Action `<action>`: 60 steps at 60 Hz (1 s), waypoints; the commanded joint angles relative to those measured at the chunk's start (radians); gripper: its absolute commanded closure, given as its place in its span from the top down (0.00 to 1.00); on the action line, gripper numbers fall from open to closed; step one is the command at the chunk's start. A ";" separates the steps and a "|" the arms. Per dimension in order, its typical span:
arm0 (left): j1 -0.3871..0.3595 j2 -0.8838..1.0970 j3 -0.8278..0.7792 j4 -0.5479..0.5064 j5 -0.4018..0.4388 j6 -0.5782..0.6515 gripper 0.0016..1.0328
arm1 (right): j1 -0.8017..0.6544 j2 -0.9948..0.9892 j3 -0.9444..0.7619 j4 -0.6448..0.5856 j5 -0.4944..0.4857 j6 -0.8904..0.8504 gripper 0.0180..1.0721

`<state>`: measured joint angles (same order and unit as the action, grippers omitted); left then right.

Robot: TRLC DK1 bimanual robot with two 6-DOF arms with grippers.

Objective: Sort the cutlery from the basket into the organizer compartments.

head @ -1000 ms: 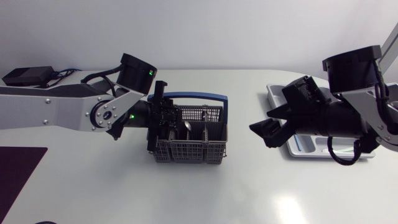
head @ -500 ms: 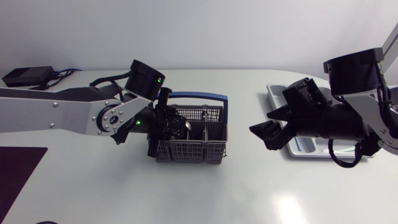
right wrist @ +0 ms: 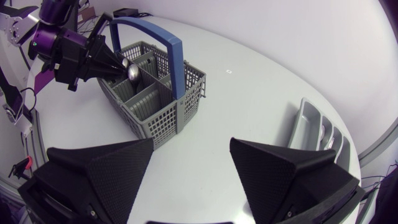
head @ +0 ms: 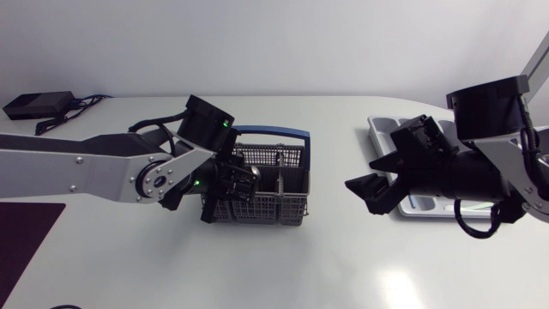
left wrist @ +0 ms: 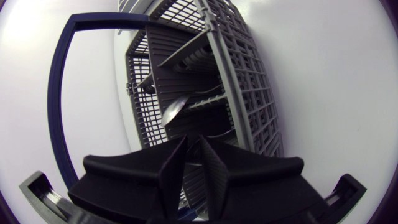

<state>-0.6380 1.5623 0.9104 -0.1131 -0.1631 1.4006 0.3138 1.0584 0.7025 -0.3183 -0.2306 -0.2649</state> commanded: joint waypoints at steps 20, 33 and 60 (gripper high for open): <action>0.001 -0.045 -0.013 0.029 -0.065 0.175 0.39 | 0.010 -0.014 -0.032 -0.007 -0.001 0.007 0.84; 0.006 -0.007 0.039 -0.002 -0.104 0.190 0.39 | 0.008 -0.020 -0.038 -0.004 -0.004 0.001 0.84; -0.003 0.065 0.111 -0.120 -0.122 0.120 0.24 | 0.007 -0.026 -0.043 -0.005 -0.004 -0.008 0.84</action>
<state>-0.6392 1.5982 0.9924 -0.2054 -0.2787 1.5364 0.3134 1.0451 0.6884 -0.3180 -0.2344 -0.2653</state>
